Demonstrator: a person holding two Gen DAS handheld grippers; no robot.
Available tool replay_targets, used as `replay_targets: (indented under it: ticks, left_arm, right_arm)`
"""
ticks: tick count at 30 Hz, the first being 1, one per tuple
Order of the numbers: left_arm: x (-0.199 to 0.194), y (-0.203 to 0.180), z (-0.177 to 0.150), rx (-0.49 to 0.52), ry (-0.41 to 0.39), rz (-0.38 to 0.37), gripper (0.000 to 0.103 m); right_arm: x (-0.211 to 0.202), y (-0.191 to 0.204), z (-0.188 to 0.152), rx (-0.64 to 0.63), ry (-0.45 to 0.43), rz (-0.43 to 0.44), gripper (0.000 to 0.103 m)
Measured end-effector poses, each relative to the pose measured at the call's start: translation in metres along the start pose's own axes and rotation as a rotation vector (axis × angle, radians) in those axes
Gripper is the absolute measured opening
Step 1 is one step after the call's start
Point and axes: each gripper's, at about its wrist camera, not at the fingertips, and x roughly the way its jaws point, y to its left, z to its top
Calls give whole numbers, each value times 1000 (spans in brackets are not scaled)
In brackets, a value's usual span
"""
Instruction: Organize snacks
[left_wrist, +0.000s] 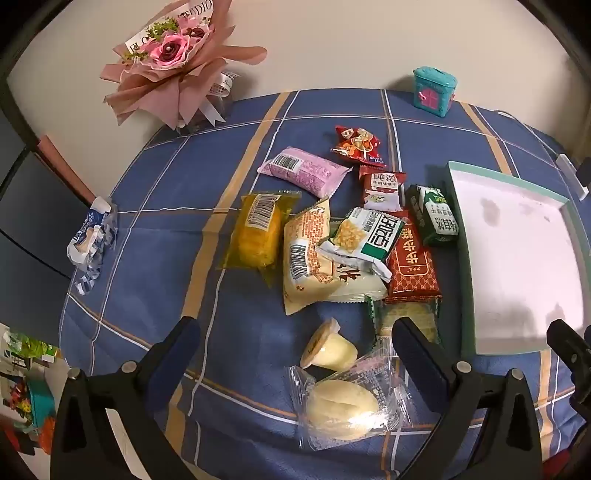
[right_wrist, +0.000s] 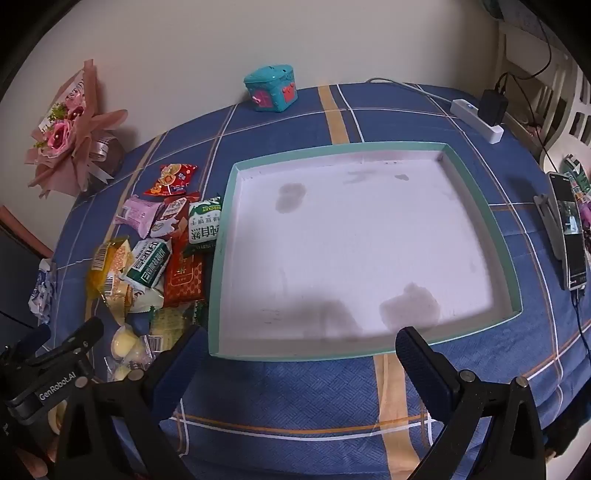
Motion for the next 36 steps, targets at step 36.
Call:
replay_targets:
  ticks: [36]
  left_arm:
    - [-4, -2, -1, 23, -1, -21, 103]
  right_arm:
    - [0, 4, -3, -9, 5, -1, 103]
